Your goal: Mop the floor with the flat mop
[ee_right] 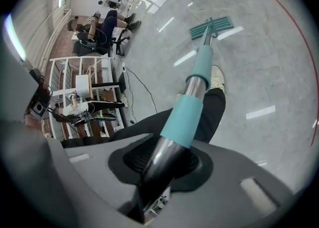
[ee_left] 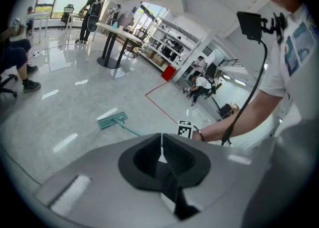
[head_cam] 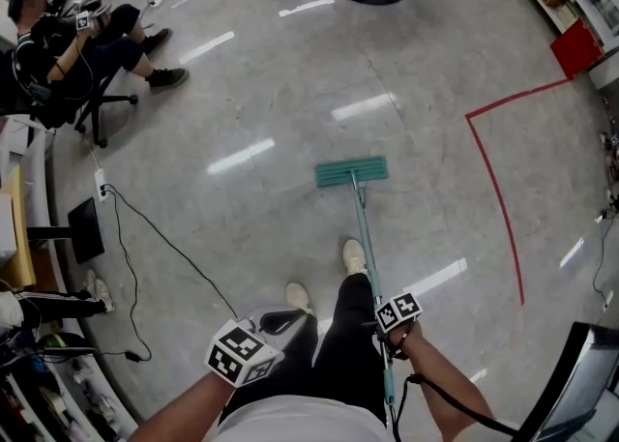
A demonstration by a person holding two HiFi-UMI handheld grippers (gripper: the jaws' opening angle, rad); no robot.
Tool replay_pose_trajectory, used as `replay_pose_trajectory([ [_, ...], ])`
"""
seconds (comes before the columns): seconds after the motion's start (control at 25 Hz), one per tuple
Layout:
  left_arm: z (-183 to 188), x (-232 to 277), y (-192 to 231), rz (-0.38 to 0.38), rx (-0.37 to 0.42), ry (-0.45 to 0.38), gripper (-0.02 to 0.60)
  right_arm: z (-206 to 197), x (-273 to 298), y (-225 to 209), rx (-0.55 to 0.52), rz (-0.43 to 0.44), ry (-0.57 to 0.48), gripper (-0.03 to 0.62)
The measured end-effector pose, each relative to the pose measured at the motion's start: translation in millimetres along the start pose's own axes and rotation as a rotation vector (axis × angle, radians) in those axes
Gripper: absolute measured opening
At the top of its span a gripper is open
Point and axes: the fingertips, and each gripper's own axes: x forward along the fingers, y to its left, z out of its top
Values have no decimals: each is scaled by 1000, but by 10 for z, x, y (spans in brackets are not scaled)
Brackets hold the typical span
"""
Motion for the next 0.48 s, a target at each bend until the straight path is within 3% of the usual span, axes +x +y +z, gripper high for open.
replay_pose_trajectory([
  [0.48, 329, 114, 30, 16, 3, -3, 12, 815, -248, -58, -31, -9, -6, 98],
])
